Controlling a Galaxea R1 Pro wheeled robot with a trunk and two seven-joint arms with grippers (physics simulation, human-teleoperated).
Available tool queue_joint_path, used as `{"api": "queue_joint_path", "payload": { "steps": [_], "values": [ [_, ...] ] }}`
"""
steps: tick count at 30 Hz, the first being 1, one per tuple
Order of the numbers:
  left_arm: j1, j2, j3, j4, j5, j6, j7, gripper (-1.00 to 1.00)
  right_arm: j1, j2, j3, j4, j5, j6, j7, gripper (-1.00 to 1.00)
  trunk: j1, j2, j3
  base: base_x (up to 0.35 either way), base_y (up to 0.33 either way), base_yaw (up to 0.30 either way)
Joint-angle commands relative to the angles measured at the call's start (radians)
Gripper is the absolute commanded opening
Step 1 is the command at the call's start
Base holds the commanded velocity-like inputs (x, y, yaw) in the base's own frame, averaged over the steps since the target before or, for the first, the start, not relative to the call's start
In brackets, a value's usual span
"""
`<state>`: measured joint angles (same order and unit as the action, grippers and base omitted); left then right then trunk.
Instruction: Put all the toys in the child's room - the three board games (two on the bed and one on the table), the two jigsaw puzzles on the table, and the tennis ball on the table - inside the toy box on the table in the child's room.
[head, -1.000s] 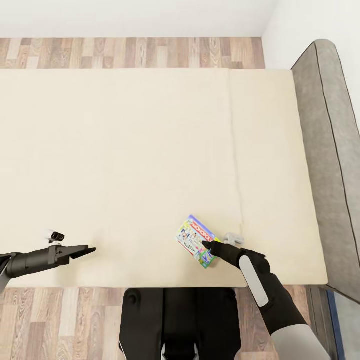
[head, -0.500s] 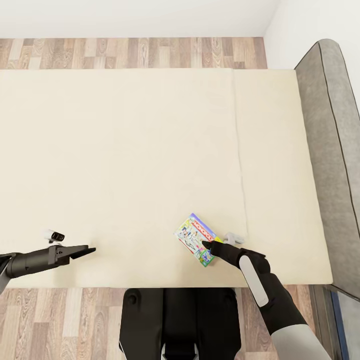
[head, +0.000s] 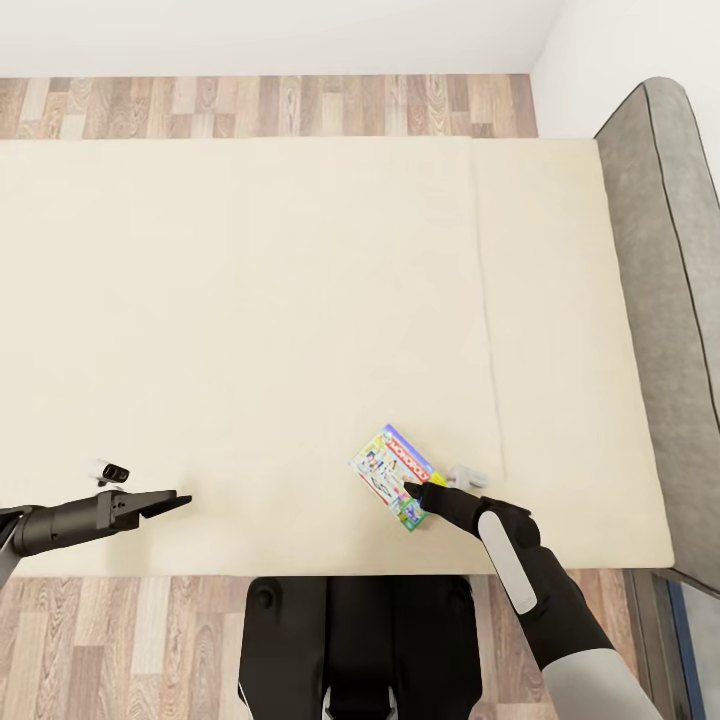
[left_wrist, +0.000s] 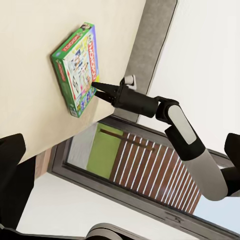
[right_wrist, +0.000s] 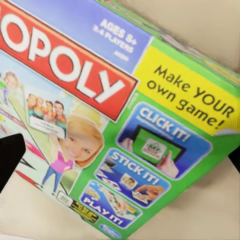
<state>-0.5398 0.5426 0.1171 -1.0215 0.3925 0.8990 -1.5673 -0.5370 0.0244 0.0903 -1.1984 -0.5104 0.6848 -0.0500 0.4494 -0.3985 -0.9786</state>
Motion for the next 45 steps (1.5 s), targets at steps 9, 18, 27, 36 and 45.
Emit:
{"api": "queue_joint_path", "payload": {
  "steps": [9, 18, 27, 36, 45],
  "values": [
    [0.0, 0.0, -0.001, 0.0, 0.0, 0.011, -0.004, 1.0, 0.0, 0.001, 0.0, -0.001, -0.007, 0.004, -0.005, 1.0, 0.001, -0.002, -0.001, 0.0, 0.106, 0.0],
    [0.0, 0.0, -0.001, 0.0, 0.0, 0.01, -0.004, 1.0, -0.001, 0.0, 0.0, -0.001, -0.005, 0.004, -0.005, 1.0, 0.001, -0.002, -0.001, 0.0, 0.013, 0.0],
    [0.0, 0.0, -0.001, 0.0, 0.0, 0.01, -0.004, 1.0, -0.001, 0.002, -0.001, -0.003, -0.005, 0.003, -0.005, 1.0, 0.001, -0.002, -0.001, 0.0, 0.0, 0.0],
    [0.0, 0.0, -0.001, 0.0, 0.0, 0.01, -0.004, 1.0, -0.001, 0.002, -0.001, -0.003, -0.005, 0.002, -0.005, 1.0, 0.001, -0.002, 0.01, 0.0, 0.0, 0.0],
    [0.0, 0.0, -0.001, 0.0, 0.0, 0.01, -0.004, 1.0, -0.001, 0.002, -0.001, -0.003, -0.005, 0.002, -0.005, 1.0, 0.001, -0.002, 0.024, 0.0, 0.0, 0.0]
  ]
}}
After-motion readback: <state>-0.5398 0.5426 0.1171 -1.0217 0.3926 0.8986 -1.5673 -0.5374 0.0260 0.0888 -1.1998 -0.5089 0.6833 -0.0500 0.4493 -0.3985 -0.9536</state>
